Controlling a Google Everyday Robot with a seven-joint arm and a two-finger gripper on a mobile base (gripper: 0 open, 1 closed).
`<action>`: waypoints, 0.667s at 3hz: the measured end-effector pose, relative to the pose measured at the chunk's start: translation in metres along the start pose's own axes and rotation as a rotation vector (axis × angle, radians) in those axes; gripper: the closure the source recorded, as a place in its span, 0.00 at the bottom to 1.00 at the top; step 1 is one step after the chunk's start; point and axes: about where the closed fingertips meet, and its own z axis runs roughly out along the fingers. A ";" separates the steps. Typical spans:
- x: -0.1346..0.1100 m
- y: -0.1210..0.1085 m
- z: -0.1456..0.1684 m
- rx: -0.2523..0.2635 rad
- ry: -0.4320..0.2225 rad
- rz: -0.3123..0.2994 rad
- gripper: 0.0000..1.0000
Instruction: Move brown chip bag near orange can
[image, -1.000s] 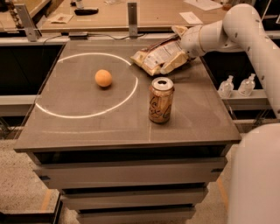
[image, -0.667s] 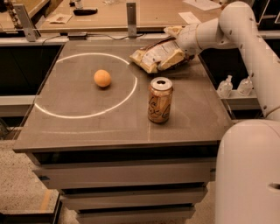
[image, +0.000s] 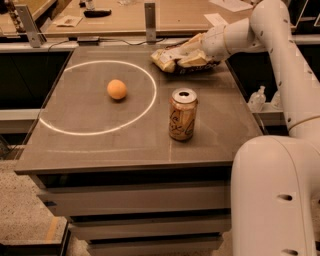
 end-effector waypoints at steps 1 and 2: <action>-0.001 0.002 0.000 -0.020 -0.009 -0.025 0.87; 0.000 0.000 -0.005 -0.019 -0.008 -0.033 1.00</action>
Offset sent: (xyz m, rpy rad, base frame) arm 0.0063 -0.0226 0.0146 -0.0199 -0.0325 0.0256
